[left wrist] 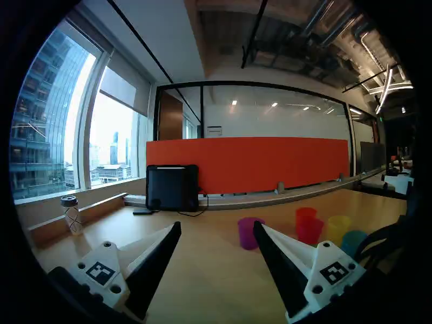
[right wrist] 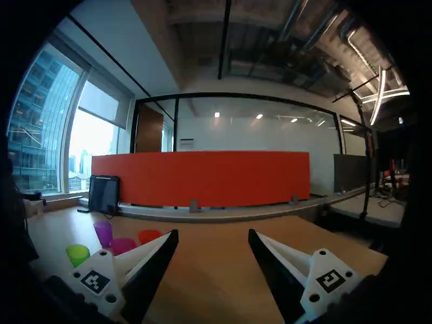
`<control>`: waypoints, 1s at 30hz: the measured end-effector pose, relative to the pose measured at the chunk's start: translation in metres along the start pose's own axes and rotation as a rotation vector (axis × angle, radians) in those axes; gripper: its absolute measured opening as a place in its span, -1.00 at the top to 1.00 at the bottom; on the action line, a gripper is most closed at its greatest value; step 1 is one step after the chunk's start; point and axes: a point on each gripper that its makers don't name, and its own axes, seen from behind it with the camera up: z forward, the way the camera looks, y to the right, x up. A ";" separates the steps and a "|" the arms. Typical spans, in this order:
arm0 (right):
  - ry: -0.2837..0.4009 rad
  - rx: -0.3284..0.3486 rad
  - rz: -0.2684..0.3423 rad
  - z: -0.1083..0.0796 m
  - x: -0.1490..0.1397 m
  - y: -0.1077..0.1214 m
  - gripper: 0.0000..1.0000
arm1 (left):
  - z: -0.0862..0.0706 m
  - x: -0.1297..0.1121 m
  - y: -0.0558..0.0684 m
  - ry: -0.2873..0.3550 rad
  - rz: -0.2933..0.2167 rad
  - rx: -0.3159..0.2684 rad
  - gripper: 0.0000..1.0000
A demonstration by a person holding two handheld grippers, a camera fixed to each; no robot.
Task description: Pour water
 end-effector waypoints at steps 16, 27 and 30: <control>0.005 -0.025 -0.001 -0.003 0.009 0.000 -0.99 | 0.004 -0.011 -0.035 0.020 0.011 0.034 -0.99; -0.010 -0.031 0.005 -0.006 0.007 -0.002 -0.99 | 0.006 -0.022 -0.058 0.020 0.010 0.044 -0.99; -0.011 -0.024 0.006 -0.006 0.007 -0.005 -1.00 | 0.006 -0.024 -0.061 0.019 0.001 0.046 -0.99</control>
